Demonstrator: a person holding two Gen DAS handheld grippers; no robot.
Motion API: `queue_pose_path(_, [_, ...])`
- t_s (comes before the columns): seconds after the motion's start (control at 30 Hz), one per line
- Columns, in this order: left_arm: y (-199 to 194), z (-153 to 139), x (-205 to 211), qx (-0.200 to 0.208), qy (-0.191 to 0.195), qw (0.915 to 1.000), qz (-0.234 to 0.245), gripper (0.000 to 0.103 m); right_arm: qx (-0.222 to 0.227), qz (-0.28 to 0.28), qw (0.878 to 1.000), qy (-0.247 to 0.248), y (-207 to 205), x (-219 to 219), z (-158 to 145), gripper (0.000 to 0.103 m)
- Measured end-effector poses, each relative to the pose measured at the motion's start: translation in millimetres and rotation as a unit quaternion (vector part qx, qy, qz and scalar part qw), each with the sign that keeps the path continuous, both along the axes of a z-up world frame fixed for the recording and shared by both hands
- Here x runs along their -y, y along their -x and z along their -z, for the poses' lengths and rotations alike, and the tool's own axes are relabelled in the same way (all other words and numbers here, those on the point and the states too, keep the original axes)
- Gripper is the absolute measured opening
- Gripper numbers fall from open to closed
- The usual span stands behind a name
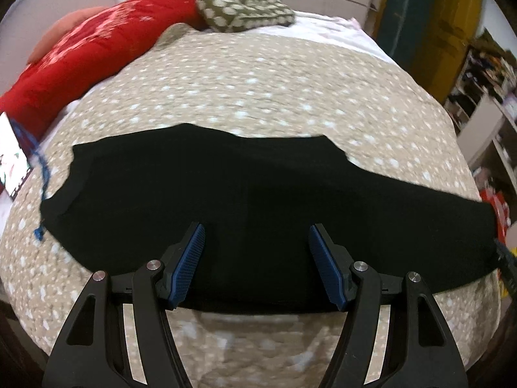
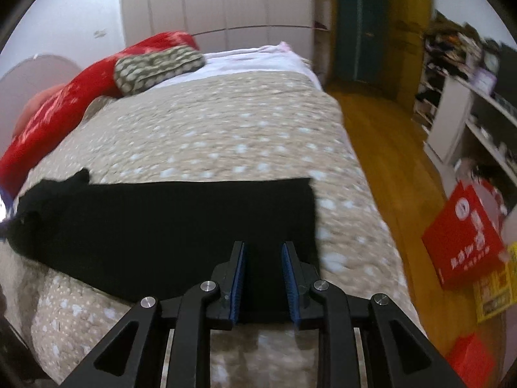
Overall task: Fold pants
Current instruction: 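Lay the pants end down with the right gripper and smooth the fold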
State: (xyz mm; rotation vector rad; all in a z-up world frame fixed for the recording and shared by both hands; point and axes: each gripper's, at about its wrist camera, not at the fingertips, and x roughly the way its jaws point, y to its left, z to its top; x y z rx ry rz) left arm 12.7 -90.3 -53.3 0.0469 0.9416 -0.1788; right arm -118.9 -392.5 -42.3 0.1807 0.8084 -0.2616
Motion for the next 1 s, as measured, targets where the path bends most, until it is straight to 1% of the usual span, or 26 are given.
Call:
queue_pose_path(0.17, [3,5,26,0.005,-0.025,0.9993,0.026,0.067,-0.001,0.013,1.000,-0.007,0,15,0,0.022])
queue_pose_path(0.3, [6,0,37,0.007,-0.018,0.9988,0.045,0.067,-0.009,0.023,0.999,-0.026,-9,22,4,0.023])
queue_pose_path(0.37, [6,-1,42,0.007,-0.021,0.9985,0.049,0.067,-0.009,0.031,0.999,-0.019,-10,24,3,0.024])
queue_pose_path(0.43, [5,0,47,0.006,-0.021,0.9984,0.053,0.067,-0.019,0.047,0.999,-0.011,-9,27,3,0.026])
queue_pose_path(0.5, [5,1,50,0.005,-0.022,0.9982,0.055,0.067,-0.009,0.052,0.998,-0.025,-4,30,-2,0.026])
queue_pose_path(0.53, [4,2,52,0.004,-0.023,0.9981,0.056,0.067,-0.001,0.050,0.998,-0.031,-1,31,-5,0.026])
queue_pose_path(0.67, [4,6,58,0.001,-0.030,0.9977,0.060,0.067,0.034,0.012,0.998,-0.055,4,21,-16,0.026])
queue_pose_path(0.73, [3,8,60,0.002,-0.031,0.9977,0.061,0.067,0.046,-0.006,0.997,-0.067,4,15,-17,0.026])
queue_pose_path(0.8, [1,10,62,0.000,-0.031,0.9976,0.061,0.067,0.031,-0.023,0.996,-0.078,-4,11,-7,0.026])
queue_pose_path(0.87, [2,10,65,0.001,-0.036,0.9972,0.065,0.067,0.000,-0.023,0.997,-0.067,-13,8,7,0.026])
queue_pose_path(0.9, [3,10,67,0.001,-0.036,0.9970,0.068,0.067,0.002,-0.023,0.997,-0.069,-14,12,12,0.026])
queue_pose_path(1.0, [3,10,71,-0.003,-0.033,0.9968,0.072,0.067,0.017,-0.013,0.996,-0.086,-9,18,8,0.026])
